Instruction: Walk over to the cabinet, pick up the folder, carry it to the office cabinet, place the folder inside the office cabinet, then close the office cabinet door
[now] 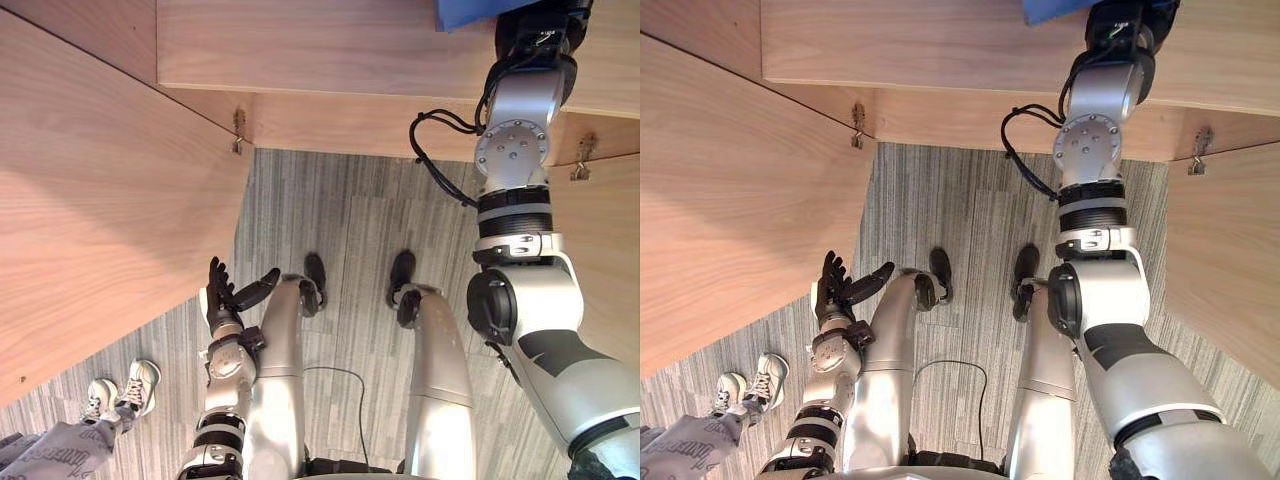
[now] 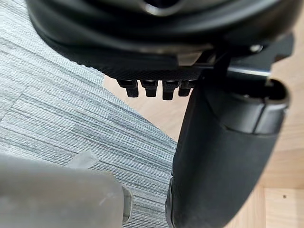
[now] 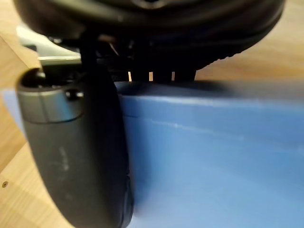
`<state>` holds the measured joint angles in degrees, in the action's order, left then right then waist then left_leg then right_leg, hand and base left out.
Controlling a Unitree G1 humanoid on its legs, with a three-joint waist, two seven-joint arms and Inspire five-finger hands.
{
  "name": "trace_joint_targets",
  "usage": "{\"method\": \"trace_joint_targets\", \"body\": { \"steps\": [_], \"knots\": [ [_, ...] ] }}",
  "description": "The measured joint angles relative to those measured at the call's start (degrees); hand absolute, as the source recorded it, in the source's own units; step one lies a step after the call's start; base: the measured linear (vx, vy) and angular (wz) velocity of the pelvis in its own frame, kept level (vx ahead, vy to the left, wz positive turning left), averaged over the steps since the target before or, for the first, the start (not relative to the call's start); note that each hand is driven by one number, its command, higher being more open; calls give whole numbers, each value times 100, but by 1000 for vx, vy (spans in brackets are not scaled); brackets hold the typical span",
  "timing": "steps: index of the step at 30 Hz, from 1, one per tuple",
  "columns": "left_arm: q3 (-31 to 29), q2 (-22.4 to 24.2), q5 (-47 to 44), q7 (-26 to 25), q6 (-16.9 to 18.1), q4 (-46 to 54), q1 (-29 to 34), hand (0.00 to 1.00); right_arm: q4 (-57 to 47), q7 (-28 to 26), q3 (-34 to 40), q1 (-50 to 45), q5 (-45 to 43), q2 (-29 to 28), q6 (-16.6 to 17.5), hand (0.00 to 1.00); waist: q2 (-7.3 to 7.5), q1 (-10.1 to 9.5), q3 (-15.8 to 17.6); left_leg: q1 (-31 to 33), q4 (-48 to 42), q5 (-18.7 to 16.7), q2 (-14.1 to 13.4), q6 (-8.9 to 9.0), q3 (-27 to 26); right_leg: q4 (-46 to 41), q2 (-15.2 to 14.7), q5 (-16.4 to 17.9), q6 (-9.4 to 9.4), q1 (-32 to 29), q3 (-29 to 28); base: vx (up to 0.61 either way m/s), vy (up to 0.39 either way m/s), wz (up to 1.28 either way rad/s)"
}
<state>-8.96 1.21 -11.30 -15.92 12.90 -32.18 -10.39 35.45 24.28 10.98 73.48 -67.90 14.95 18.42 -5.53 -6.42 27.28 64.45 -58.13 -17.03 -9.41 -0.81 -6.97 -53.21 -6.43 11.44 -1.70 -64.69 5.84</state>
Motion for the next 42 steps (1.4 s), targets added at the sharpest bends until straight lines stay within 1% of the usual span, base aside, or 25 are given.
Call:
{"method": "trace_joint_targets", "body": {
  "steps": [1, 4, 8, 10, 15, 19, 22, 23, 24, 26, 27, 29, 30, 31, 32, 35, 36, 39, 42],
  "knots": [
    [3, 0, -1, 0, 0, 0, 0, 100, -8, -1, -3, 0, -1, 16, 13, 100, 3, 2, -3, -2, 3, 3, 3, -2, 1, 0, -3, 0, 0, 3, 2, -72, -42, 5],
    [28, -4, -5, 1, -2, 1, 0, 100, -118, 8, 3, -10, -1, 83, 196, 100, 4, 18, -7, -34, 14, 9, 14, -5, 0, 17, -11, -4, 6, 40, 5, -83, -43, 2],
    [62, 20, -5, 18, -12, -6, 1, 100, -813, -101, 2, -318, 6, 130, 418, 100, 16, 33, -14, -161, 64, 9, 20, -5, -15, 66, -16, -4, 6, 170, 7, -66, -42, 1],
    [85, 33, -4, 23, -16, -6, 3, 100, -1037, -185, 0, -487, 23, 133, 478, 100, 23, 48, -20, -224, 95, 9, 20, -5, -28, 96, -16, -4, 6, 219, 3, -63, -51, 0],
    [195, 47, -4, 93, -18, 13, 2, 100, -1136, -310, -7, -902, 233, 150, 483, 100, 34, 115, -53, -329, 181, 9, 17, -5, -76, 167, -12, -7, 11, 303, -19, -62, -51, -2],
    [210, 85, -3, 132, 0, 46, 3, 100, -1136, -435, -125, -1224, 526, 375, 399, 100, 34, 124, -53, -355, 217, 9, -12, -5, -120, 214, 6, -18, 26, 315, -35, -52, -49, -3],
    [211, 42, 1, 170, 0, -14, 9, 100, -1135, -625, -722, -1594, 1268, 841, 178, 100, 35, 205, -53, -417, 252, 9, -45, -5, -150, 275, 26, -31, 32, 385, -33, -50, -41, -3],
    [214, 14, 2, 217, 4, -59, 22, 100, -1136, -826, -1078, -1744, 1644, 1085, 70, 100, 38, 264, -54, -457, 290, 9, -45, -6, -163, 315, 28, -43, 31, 423, -37, -50, -33, -3],
    [229, -4, 10, 228, 6, -91, 22, 100, -1137, -942, -1266, -1816, 1911, 1207, 9, 100, 39, 281, -55, -480, 313, 9, -49, -6, -171, 342, 35, -50, 31, 448, -41, -61, -42, -4],
    [306, -62, 19, 262, 28, -196, 22, 100, -1146, -1394, -1928, -2104, 2764, 1644, -172, 100, 80, 326, -75, -579, 401, 14, -54, -14, -210, 404, 39, -59, 38, 516, -53, -42, -39, -3],
    [325, -80, 19, 264, 34, -212, 24, 100, -1146, -1490, -2055, -2177, 2963, 1719, -218, 100, 99, 327, -85, -605, 427, 16, -57, -17, -225, 419, 39, -61, 41, 530, -55, -36, -50, 0],
    [428, -107, 98, 327, 57, -257, 44, 100, -1143, -1739, -2363, -2479, 3668, 1919, -390, 100, 143, 315, -107, -704, 533, 22, -61, -25, -271, 487, 33, -61, 41, 606, -54, -31, -53, 2],
    [430, -108, 142, 346, 71, -261, 64, 100, -1135, -1789, -2437, -2532, 3839, 1952, -429, 100, 156, 312, -114, -722, 562, 26, -63, -29, -287, 508, 30, -61, 41, 621, -54, -18, -36, 4],
    [432, -112, 216, 373, 91, -310, 66, 100, -1109, -1844, -2577, -2638, 4239, 2041, -492, 0, 161, 313, -116, -754, 604, 31, -65, -31, -307, 547, 22, -62, 42, 655, -46, 0, 0, 0],
    [433, -122, 244, 394, 123, -356, 68, 100, -1091, -1874, -2694, -2704, 4648, 2132, -481, 0, 164, 314, -118, -776, 626, 31, -66, -32, -322, 571, 18, -62, 41, 680, -42, 0, 0, 0],
    [446, -167, 252, 471, 126, -446, 67, 100, -996, -1925, -2802, -2666, 5496, 2384, -493, 0, 205, 320, -139, -862, 709, 33, -62, -35, -401, 620, -15, -66, 36, 747, -40, 0, 0, 0],
    [447, -175, 252, 477, 126, -463, 68, 100, -960, -1923, -2809, -2664, 5609, 2422, -494, 0, 212, 315, -143, -891, 727, 33, -62, -35, -402, 639, -17, -67, 34, 780, -33, 0, 0, 0],
    [462, -295, 250, 512, 122, -542, 89, 100, -744, -2009, -2935, -2617, 5717, 2551, -555, 0, 407, 308, -263, -952, 811, 33, -60, -35, -452, 728, -34, -67, 35, 810, -24, 0, 0, 0],
    [562, -342, 247, 567, 124, -595, 87, 100, -584, -2219, -2960, -2570, 5438, 2559, -656, 0, 430, 308, -276, -1016, 850, 34, -63, -34, -449, 796, -40, -67, 35, 907, 17, -4, -5, 2]
  ]
}}
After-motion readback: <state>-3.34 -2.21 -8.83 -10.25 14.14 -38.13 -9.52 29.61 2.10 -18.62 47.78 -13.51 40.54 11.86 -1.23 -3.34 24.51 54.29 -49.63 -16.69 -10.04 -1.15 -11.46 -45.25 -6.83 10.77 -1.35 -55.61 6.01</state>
